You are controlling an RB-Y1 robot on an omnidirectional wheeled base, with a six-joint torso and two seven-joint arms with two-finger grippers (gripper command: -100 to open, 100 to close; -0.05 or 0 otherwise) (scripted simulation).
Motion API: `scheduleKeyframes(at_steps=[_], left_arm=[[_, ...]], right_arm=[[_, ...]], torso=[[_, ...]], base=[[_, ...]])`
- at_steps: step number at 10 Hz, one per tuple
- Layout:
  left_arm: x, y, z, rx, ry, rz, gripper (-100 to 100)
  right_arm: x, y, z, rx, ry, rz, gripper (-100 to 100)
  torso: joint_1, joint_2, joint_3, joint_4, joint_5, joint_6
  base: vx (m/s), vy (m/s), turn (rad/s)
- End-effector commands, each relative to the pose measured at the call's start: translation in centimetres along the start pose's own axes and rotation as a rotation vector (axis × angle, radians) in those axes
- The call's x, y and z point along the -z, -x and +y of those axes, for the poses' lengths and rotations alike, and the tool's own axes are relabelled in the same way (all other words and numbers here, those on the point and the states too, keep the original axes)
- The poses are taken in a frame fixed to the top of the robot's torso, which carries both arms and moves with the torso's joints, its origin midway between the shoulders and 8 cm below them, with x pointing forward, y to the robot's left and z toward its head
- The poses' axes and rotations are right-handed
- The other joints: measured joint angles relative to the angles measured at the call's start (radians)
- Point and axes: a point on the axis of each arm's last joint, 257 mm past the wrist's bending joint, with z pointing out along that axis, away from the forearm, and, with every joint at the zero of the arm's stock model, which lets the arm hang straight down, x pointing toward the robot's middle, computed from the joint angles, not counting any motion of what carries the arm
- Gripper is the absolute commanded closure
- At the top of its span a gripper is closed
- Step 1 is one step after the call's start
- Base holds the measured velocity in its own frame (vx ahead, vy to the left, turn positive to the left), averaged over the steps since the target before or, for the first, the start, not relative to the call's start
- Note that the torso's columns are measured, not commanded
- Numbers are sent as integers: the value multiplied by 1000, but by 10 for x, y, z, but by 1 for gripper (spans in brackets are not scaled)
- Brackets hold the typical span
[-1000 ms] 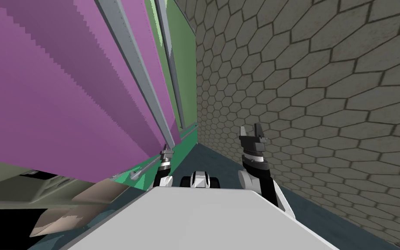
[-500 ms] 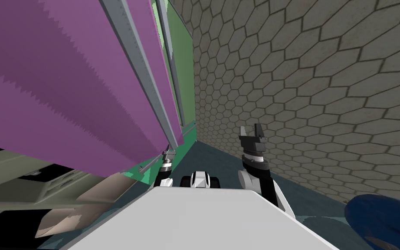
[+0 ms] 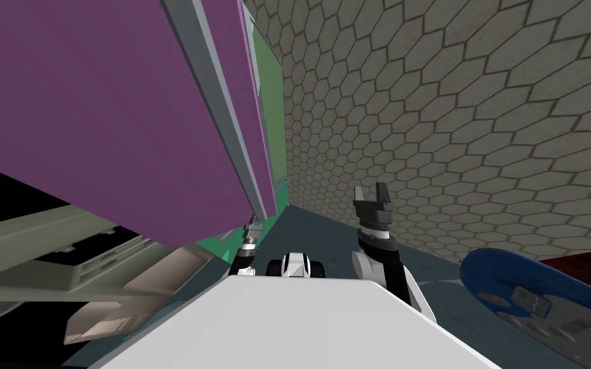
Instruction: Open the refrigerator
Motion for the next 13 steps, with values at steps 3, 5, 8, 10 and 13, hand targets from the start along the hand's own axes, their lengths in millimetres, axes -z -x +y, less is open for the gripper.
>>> scheduleKeyframes(at_steps=[3, 5, 8, 10, 13], left_arm=[[-11, 17, 3, 2, 6, -5, 100], [-25, 34, 0, -1, -1, -11, 100], [-40, 52, -6, -7, -11, -19, 100], [-48, 61, -9, -10, -18, -23, 100], [-66, 73, -16, -11, -11, -35, -100]], right_arm=[[0, 0, 0, 0, 0, 0, 0], [0, 0, 0, 0, 0, 0, 0], [0, 0, 0, 0, 0, 0, 0], [0, 0, 0, 0, 0, 0, 0], [0, 0, 0, 0, 0, 0, 0]], torso=[[8, 1, 1, -3, 4, 0], [7, -2, -1, -2, 2, -4], [7, 0, 0, -2, 2, -3], [6, 0, 0, -1, 1, -6], [3, 0, 0, 0, 0, -5]], base=[[-236, 102, -330], [-246, 92, -375], [-266, 65, -329], [-275, 56, -267], [-228, 19, -206]])
